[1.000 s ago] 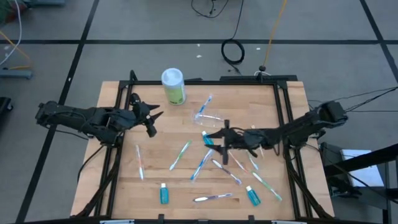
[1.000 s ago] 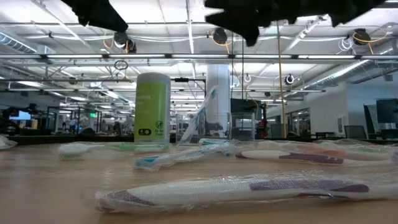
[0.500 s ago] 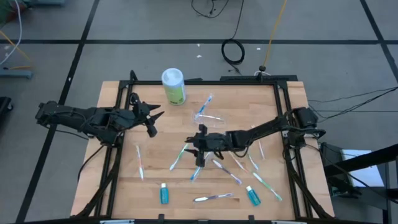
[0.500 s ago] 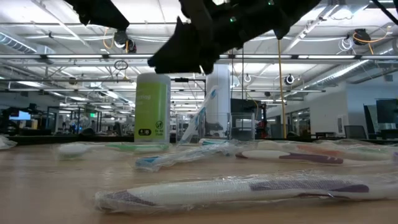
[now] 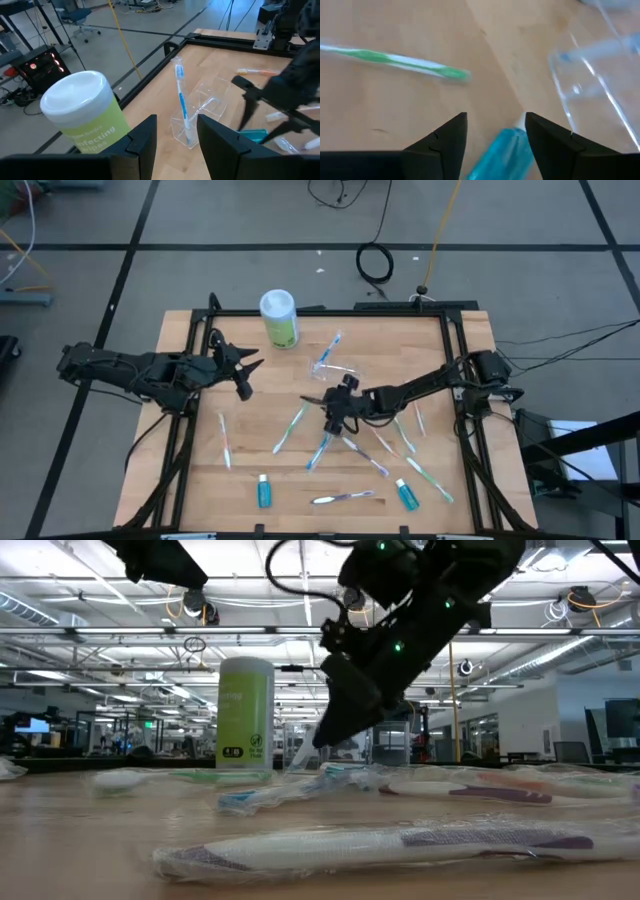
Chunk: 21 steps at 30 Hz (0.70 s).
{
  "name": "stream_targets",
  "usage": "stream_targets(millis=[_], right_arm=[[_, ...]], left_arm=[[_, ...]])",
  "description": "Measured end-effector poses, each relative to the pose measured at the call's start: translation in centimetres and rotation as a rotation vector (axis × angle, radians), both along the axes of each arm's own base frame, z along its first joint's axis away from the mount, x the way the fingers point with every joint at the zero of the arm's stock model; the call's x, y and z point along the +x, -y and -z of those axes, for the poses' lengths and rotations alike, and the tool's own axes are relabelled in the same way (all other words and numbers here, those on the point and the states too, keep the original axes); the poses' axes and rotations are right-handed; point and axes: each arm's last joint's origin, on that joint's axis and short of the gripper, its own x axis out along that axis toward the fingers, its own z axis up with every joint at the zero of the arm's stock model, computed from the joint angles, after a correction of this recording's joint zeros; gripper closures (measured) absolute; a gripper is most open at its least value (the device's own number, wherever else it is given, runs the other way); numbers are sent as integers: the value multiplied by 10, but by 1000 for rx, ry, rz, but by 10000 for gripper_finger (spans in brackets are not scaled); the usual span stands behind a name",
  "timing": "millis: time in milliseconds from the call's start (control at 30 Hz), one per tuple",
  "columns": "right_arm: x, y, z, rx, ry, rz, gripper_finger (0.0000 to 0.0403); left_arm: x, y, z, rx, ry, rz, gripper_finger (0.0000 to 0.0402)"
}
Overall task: Pick & Place toothbrushing station
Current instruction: Put the top blue mouthwash into the transparent organizer
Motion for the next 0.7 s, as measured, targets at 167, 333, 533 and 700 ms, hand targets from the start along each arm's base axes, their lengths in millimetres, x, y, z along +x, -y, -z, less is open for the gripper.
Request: stream_targets(millis=[167, 333, 533, 700], right_arm=[[-6, 9, 9, 23, -25, 50, 175], [-12, 12, 16, 102, 8, 139, 168], [-19, 8, 25, 171, -6, 164, 183], [-25, -7, 29, 229, -50, 52, 196]], left_arm=[[0, 0, 4, -2, -15, -2, 254], [0, 0, 7, -1, -24, -2, 254], [0, 0, 7, -18, -15, -9, 254], [0, 0, 7, -20, -14, -10, 254]])
